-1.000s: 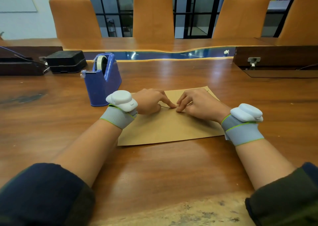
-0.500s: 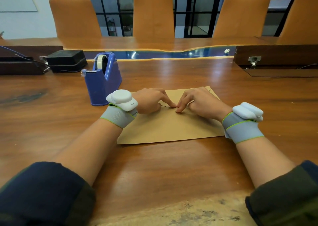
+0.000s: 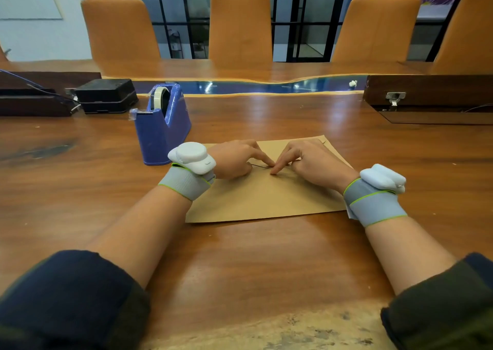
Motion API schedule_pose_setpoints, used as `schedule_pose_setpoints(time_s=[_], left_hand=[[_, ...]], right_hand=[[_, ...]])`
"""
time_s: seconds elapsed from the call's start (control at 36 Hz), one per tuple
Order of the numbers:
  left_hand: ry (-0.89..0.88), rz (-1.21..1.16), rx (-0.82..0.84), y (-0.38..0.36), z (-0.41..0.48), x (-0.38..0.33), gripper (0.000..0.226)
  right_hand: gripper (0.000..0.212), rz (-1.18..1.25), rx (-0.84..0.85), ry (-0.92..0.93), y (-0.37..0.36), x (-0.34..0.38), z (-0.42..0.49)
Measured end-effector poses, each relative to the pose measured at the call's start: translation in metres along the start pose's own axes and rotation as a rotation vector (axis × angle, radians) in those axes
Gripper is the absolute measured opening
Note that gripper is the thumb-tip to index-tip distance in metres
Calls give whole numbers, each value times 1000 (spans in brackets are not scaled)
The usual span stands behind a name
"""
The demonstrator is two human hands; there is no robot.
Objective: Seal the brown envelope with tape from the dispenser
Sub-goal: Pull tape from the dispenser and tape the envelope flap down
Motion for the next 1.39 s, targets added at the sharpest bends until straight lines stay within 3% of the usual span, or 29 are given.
schedule_pose_setpoints(time_s=[0.28, 0.69, 1.11, 1.39], left_hand=[[-2, -23, -8, -1, 2, 1, 47], [13, -39, -17, 4, 4, 3, 55], [262, -84, -456, 90, -42, 88, 35], [466, -141, -421, 93, -78, 142, 54]], right_hand=[[57, 45, 16, -14, 3, 0, 0], [44, 49, -74, -119, -1, -8, 1], [27, -168, 1, -112, -14, 5, 6], [29, -188, 17, -122, -15, 9, 4]])
Point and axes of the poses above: each hand's wrist, its own z-axis towards the middle knuckle, its own y-axis out of the back of the hand, x = y × z, the point moved 2 cm from there along z, towards the middle knuckle, and after that the axes turned 8 degrees about y, right-handed, at the moved point
